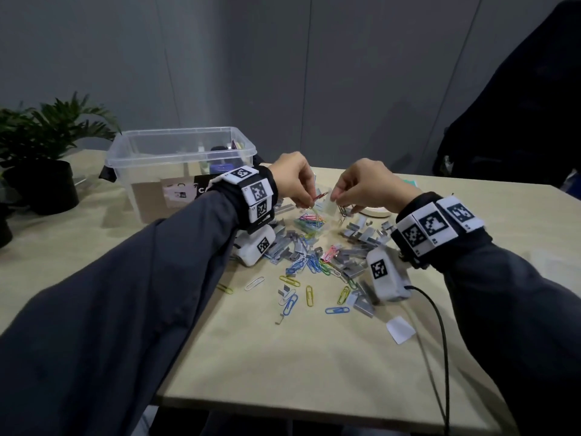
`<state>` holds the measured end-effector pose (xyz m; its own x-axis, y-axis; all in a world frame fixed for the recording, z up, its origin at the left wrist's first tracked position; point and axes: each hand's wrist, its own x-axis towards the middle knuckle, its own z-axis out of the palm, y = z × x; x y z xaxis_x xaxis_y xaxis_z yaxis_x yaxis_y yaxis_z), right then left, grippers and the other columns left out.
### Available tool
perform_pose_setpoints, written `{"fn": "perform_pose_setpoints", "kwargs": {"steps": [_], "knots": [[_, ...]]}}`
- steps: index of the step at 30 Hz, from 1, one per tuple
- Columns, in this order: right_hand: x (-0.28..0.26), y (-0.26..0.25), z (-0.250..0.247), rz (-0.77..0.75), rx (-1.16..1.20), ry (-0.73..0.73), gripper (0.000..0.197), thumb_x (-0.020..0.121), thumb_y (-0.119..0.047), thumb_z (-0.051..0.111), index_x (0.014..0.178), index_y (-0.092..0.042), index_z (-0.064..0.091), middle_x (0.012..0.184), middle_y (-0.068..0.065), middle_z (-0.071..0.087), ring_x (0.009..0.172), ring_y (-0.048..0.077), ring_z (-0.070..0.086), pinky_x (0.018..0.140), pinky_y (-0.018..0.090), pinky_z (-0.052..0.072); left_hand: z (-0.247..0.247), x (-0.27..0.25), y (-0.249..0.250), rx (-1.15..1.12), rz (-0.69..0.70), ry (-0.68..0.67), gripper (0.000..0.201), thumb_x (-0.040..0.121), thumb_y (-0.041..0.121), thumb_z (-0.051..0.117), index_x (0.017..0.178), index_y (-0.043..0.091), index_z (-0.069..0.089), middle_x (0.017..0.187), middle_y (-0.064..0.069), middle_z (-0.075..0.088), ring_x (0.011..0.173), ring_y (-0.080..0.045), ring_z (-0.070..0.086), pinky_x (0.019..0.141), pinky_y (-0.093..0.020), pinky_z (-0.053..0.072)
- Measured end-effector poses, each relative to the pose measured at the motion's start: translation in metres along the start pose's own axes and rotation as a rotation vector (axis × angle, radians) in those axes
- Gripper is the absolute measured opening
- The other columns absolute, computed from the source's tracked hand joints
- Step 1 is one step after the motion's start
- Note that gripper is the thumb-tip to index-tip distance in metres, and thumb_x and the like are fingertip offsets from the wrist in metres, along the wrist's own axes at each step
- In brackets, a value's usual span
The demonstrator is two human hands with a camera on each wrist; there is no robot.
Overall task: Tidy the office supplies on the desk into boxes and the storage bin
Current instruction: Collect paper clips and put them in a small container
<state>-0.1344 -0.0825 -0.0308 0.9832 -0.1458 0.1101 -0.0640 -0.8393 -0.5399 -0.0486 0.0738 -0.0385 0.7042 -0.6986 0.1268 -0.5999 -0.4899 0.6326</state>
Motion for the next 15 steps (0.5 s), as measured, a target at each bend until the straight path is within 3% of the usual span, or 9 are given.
{"fn": "perform_pose_setpoints", "kwargs": {"steps": [2,4,6,8,12,15], "knots": [[0.001,0.002,0.001,-0.015,0.027,0.062,0.01,0.082,0.001,0.067,0.084,-0.004,0.075,0.067,0.0,0.065,0.058,0.012,0.064,0.063,0.027,0.061,0.002,0.006,-0.002,0.092,-0.021,-0.088,0.015,0.075,-0.008,0.075,0.089,-0.004,0.073,0.072,-0.005,0.069,0.049,0.0,0.061,0.051,-0.009,0.048],[0.003,0.003,0.003,-0.037,0.054,0.125,0.01,0.083,0.001,0.067,0.083,-0.004,0.075,0.066,-0.001,0.064,0.059,0.012,0.064,0.065,0.03,0.062,0.004,0.009,-0.004,0.152,-0.069,-0.214,0.022,0.079,-0.007,0.072,0.1,-0.002,0.073,0.084,-0.007,0.069,0.057,-0.003,0.061,0.054,-0.01,0.051],[0.006,0.004,0.007,-0.061,0.095,0.175,0.011,0.083,0.001,0.066,0.082,-0.006,0.075,0.068,-0.002,0.065,0.06,0.013,0.064,0.065,0.028,0.061,0.005,0.01,-0.006,0.158,-0.103,-0.306,0.026,0.084,-0.007,0.067,0.109,-0.001,0.071,0.084,-0.005,0.067,0.064,-0.005,0.059,0.058,-0.011,0.053],[0.01,0.003,0.012,-0.088,0.144,0.212,0.011,0.083,0.001,0.067,0.083,-0.008,0.074,0.068,-0.001,0.066,0.061,0.012,0.064,0.066,0.027,0.061,0.004,0.009,-0.008,0.168,-0.119,-0.325,0.027,0.087,-0.007,0.063,0.111,0.0,0.07,0.086,-0.004,0.067,0.068,-0.005,0.059,0.058,-0.01,0.052],[0.014,0.0,0.021,-0.088,0.293,0.207,0.007,0.084,0.001,0.069,0.088,-0.003,0.073,0.072,0.006,0.067,0.062,0.009,0.063,0.058,0.018,0.058,0.001,0.003,-0.016,0.073,-0.163,-0.364,0.028,0.088,-0.012,0.059,0.114,-0.006,0.066,0.098,-0.016,0.066,0.077,-0.016,0.063,0.063,-0.014,0.056],[0.018,0.001,0.024,-0.022,0.252,0.077,0.011,0.084,0.003,0.069,0.093,0.0,0.074,0.078,0.009,0.07,0.07,0.017,0.067,0.057,0.021,0.057,-0.004,-0.003,-0.023,0.016,-0.167,-0.276,0.026,0.086,-0.013,0.06,0.11,-0.006,0.067,0.096,-0.012,0.067,0.084,-0.02,0.065,0.067,-0.022,0.059]]}}
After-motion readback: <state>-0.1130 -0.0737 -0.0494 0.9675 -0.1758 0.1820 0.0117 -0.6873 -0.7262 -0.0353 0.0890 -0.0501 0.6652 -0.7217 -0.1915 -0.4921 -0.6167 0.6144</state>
